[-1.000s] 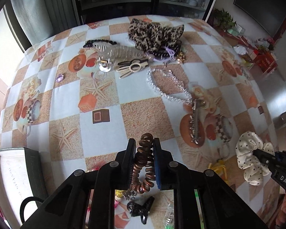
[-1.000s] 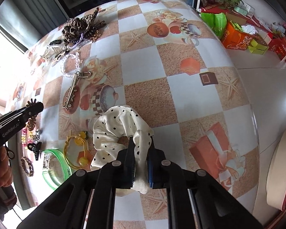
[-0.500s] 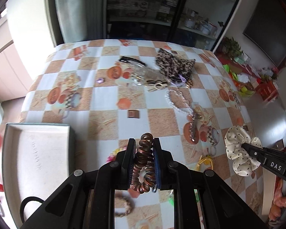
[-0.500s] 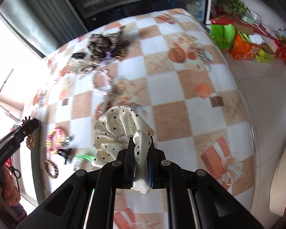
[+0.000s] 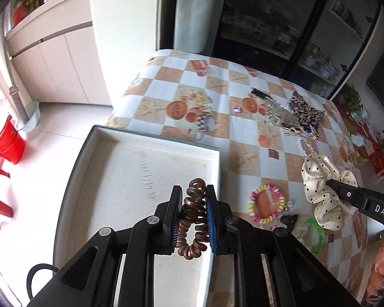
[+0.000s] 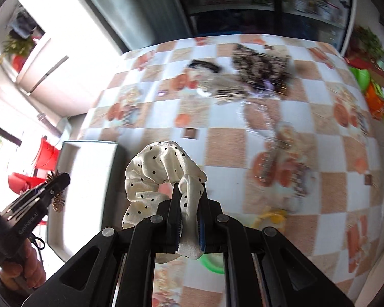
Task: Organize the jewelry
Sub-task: 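Carry the hair tie and scrunchie to the white tray and release both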
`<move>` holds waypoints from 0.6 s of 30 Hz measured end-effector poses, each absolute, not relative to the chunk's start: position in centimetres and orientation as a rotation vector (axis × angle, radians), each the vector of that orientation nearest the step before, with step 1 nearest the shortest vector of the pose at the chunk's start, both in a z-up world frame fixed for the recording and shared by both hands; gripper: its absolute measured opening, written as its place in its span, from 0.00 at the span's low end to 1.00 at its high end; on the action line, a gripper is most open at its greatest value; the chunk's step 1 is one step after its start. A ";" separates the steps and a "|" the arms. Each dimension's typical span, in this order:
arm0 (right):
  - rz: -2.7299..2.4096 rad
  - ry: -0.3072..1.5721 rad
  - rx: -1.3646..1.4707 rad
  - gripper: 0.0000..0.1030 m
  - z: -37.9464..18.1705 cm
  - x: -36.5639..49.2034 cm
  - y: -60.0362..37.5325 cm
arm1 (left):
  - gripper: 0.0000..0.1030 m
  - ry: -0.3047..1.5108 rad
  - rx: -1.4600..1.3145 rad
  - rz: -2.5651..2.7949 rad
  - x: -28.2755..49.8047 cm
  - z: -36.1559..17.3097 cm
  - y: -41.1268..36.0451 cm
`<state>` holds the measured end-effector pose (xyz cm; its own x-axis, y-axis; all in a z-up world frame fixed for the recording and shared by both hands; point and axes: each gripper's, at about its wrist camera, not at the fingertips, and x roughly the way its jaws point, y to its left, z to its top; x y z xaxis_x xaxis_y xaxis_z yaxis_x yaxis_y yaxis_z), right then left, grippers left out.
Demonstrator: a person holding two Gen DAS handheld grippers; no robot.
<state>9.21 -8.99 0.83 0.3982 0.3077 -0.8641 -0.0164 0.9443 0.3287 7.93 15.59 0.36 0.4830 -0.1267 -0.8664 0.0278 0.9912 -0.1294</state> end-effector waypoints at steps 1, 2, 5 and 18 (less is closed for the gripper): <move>0.227 1.150 0.280 0.11 0.9 9.5 -7.9 | 0.21 1.068 -0.111 -0.074 7.8 0.1 16.7; 0.245 1.153 0.271 0.11 1.0 9.8 -6.7 | 0.21 1.072 -0.118 -0.058 7.7 -0.2 17.6; 0.306 1.167 0.251 0.11 0.9 10.7 -3.1 | 0.21 1.080 -0.131 -0.014 7.4 -1.1 20.1; 0.440 1.268 0.160 0.11 -4.3 15.0 7.8 | 0.21 1.125 -0.127 0.063 9.2 -5.8 23.9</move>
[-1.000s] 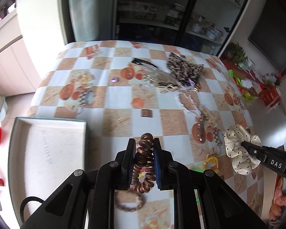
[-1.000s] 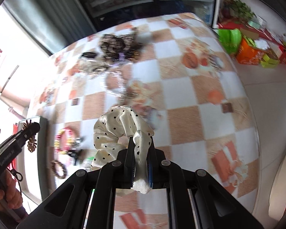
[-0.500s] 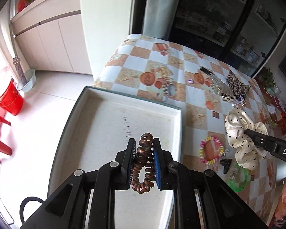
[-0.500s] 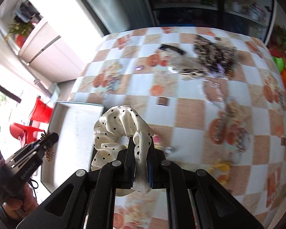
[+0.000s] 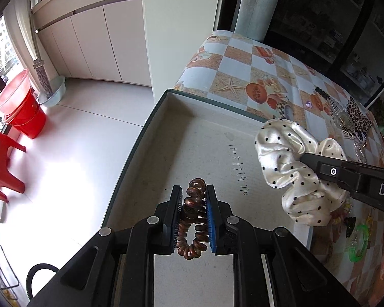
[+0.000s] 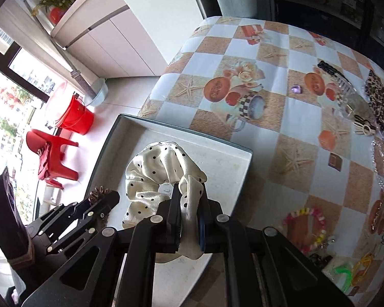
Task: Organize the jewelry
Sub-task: 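Carry the hair tie and scrunchie to the white tray and release both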
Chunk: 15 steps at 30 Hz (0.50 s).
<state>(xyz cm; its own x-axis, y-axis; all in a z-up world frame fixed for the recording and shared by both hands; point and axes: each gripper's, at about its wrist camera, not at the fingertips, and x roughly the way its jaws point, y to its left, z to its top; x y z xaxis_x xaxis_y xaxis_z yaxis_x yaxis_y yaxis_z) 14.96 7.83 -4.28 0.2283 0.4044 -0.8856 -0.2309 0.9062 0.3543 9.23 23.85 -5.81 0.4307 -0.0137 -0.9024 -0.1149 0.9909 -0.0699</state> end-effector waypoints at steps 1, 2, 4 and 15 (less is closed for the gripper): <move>0.439 1.273 0.156 0.11 -4.6 15.2 8.2 | 0.21 1.128 -0.124 0.067 9.4 -6.1 23.9; 0.440 1.279 0.148 0.11 -5.1 15.6 8.7 | 0.21 1.132 -0.119 0.071 9.6 -6.3 23.9; 0.432 1.287 0.138 0.11 -5.8 16.2 9.3 | 0.21 1.140 -0.109 0.077 10.0 -6.8 23.8; 0.380 1.378 0.141 0.16 -9.7 17.6 9.1 | 0.21 1.178 -0.051 0.101 9.7 -8.3 22.7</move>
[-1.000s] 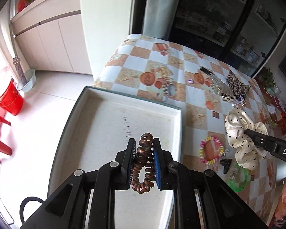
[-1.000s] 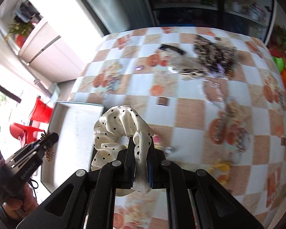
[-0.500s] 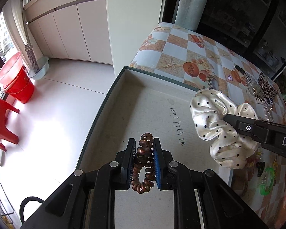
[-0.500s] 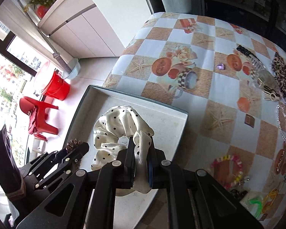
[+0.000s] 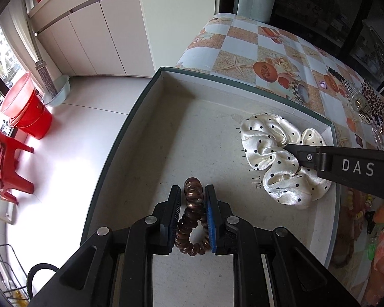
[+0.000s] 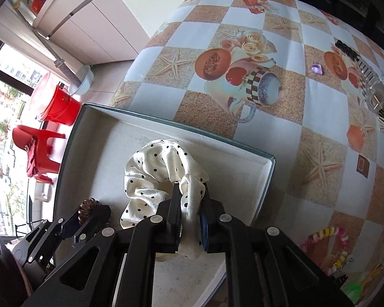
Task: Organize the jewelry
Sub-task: 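Carry the hair tie and scrunchie to the white tray and release both, then move both tools back over the table toward the beaded bracelet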
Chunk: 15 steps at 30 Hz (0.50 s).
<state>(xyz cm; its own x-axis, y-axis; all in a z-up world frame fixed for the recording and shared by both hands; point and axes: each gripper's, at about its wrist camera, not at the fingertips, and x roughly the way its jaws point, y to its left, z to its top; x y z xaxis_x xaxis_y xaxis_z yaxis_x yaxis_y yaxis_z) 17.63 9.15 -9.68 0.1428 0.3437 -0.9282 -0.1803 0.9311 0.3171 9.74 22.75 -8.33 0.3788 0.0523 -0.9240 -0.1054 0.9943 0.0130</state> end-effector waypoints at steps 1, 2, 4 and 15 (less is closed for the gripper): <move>0.383 1.382 0.143 0.20 -9.8 17.7 9.2 | 0.21 1.180 -0.043 0.102 9.7 -8.3 22.6; 0.390 1.382 0.148 0.21 -9.8 17.7 9.2 | 0.21 1.180 -0.035 0.105 9.7 -8.3 22.5; 0.398 1.383 0.148 0.29 -9.7 17.8 9.3 | 0.21 1.178 -0.020 0.111 9.6 -8.3 22.3; 0.412 1.307 0.226 0.69 -5.5 17.7 8.1 | 0.83 1.125 -0.003 0.183 9.1 -6.7 22.5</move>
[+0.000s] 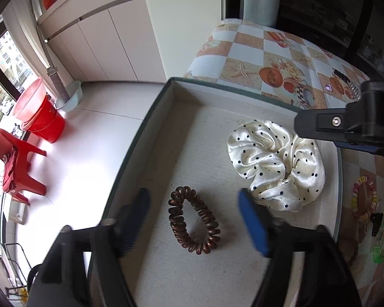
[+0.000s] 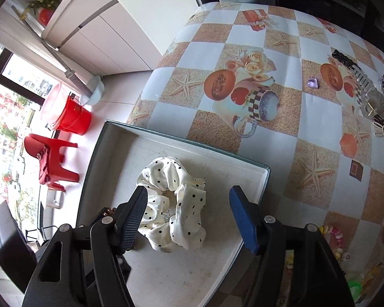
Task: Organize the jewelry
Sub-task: 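Move both tools back over the table toward the beaded bracelet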
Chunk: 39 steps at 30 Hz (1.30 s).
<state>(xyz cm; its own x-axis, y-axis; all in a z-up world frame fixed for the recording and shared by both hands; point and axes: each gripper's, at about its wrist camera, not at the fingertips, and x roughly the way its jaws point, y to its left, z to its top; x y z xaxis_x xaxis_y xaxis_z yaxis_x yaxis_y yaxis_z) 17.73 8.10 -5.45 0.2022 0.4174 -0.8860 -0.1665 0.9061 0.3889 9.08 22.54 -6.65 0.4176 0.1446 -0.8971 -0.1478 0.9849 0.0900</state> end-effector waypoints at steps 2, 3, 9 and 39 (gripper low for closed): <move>0.400 1.288 0.246 0.70 -4.7 17.3 7.1 | 0.83 1.109 0.000 0.183 9.0 -6.1 22.6; 0.396 1.281 0.254 0.71 -4.3 17.1 6.6 | 0.83 1.117 0.001 0.182 9.1 -6.2 22.5; 0.359 1.270 0.288 0.75 -3.7 15.7 3.6 | 0.90 1.134 0.025 0.187 9.1 -6.2 22.2; 0.087 1.286 0.501 0.92 -5.5 5.2 -15.6 | 1.00 1.121 0.130 -0.014 5.7 -1.8 10.0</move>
<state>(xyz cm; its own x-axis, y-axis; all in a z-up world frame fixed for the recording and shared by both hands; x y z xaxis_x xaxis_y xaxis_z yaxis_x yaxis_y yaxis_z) 5.17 -15.65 -5.49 0.2932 0.3354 -0.8953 0.2121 0.8903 0.4030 5.65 10.01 -1.84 0.4355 0.0543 -0.8985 0.0764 0.9923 0.0971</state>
